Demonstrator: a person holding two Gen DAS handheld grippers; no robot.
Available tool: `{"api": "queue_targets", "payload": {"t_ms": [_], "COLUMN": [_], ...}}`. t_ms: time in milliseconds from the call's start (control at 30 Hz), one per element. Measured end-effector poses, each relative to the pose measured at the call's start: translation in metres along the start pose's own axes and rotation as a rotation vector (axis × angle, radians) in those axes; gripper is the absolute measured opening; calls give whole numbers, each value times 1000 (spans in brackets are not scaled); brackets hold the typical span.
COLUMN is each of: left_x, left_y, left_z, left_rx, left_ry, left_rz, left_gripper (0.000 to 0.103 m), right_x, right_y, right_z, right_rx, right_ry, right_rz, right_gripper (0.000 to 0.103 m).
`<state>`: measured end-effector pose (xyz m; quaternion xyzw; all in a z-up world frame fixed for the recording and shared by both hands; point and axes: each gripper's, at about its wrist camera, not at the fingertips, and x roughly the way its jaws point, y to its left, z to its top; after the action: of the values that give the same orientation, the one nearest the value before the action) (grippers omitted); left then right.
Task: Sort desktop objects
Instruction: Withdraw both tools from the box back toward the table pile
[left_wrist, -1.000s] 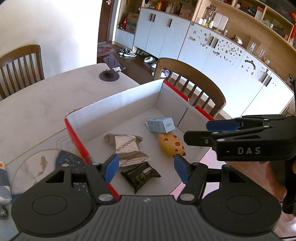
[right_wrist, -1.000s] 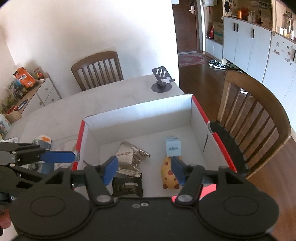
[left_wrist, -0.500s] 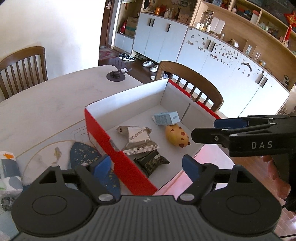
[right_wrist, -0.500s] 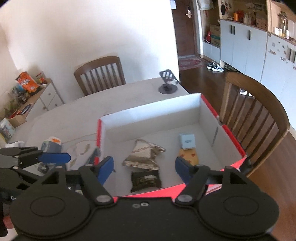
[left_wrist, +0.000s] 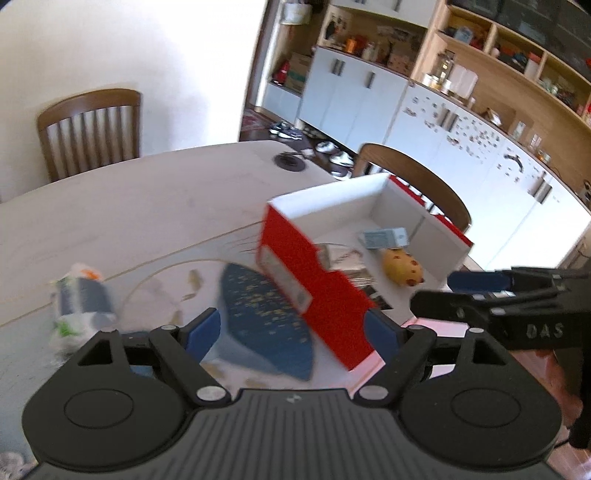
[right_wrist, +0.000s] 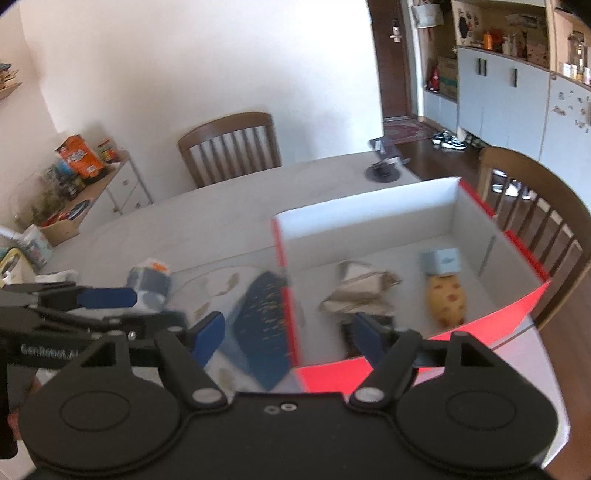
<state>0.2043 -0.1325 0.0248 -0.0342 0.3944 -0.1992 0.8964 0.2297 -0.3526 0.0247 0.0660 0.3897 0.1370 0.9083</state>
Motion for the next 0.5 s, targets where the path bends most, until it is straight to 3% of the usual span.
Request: {"api": "queue_targets", "payload": {"t_ms": [67, 500], "left_x": [-8, -46], "left_y": [12, 77], "left_z": [-5, -36], "left_rx": [-16, -42], "left_ry": [-18, -35], "left_rz": [13, 48], "left_gripper": [103, 103], "right_x": [2, 20], "right_y": [13, 96], "right_z": [-4, -40], "right_rx": [-8, -90], "right_ry": [4, 40], "right_rz": [21, 81], "right_gripper": [76, 76]}}
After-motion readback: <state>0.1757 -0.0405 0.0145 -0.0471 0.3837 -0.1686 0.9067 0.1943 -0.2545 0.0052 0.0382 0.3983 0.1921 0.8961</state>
